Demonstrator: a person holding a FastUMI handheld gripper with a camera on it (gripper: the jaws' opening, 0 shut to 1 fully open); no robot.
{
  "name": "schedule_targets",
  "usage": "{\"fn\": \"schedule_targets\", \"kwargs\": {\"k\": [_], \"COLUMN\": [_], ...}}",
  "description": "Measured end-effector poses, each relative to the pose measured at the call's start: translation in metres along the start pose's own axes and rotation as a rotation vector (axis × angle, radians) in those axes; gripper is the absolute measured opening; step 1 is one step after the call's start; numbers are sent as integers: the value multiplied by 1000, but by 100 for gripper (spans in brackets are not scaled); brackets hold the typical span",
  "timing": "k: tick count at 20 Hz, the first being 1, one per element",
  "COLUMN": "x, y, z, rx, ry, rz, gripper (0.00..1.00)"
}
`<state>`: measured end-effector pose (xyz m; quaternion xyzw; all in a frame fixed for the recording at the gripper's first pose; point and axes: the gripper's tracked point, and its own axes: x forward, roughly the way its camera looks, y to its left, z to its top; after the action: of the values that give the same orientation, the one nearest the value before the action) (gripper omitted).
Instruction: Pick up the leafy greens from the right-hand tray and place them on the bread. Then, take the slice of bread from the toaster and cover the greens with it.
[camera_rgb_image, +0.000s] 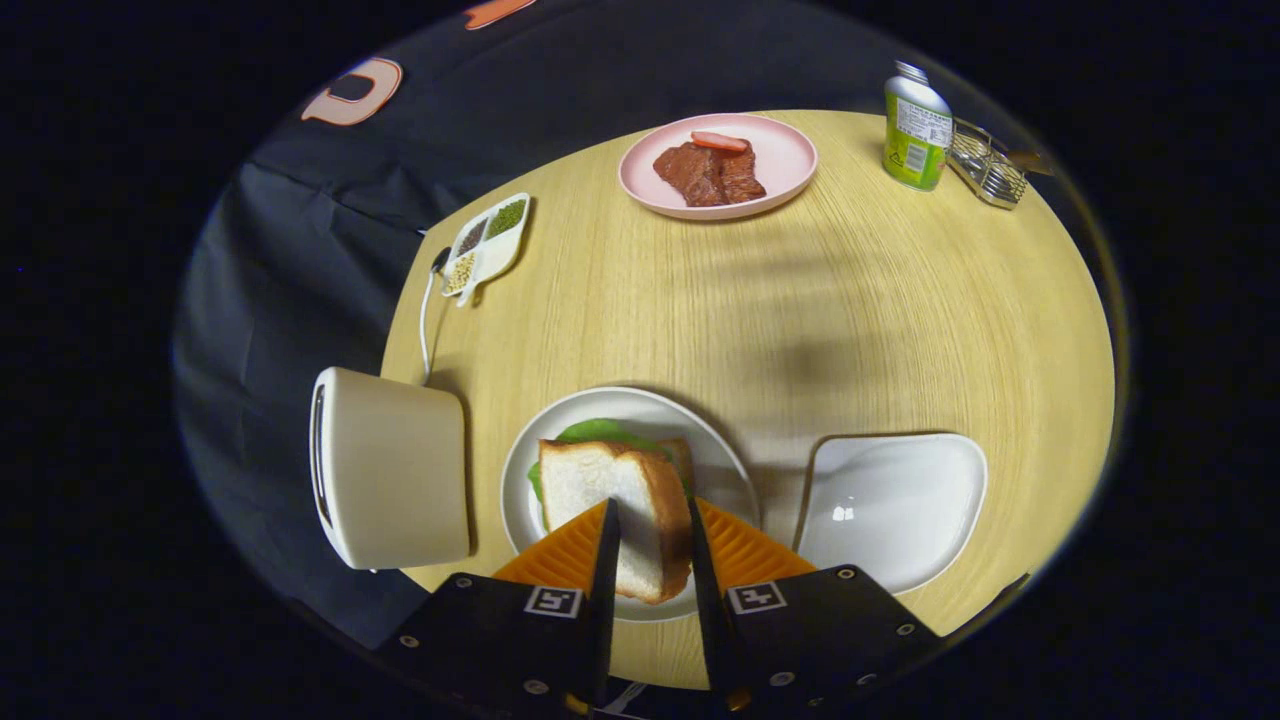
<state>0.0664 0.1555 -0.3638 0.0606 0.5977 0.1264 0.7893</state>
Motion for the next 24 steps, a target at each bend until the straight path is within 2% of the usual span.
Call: {"fn": "schedule_targets", "kwargs": {"k": [5, 8, 12, 17, 24], "x": [-8, -34, -91, -182, -285], "y": [-12, -17, -21, -12, -5], "z": [0, 16, 45, 77, 83], "rx": [-31, -59, -90, -133, -202], "ry": [-21, -94, -252, -509, -843], "rz": [-58, -100, -144, -177, -202], "gripper": [84, 98, 99, 99, 99]}}
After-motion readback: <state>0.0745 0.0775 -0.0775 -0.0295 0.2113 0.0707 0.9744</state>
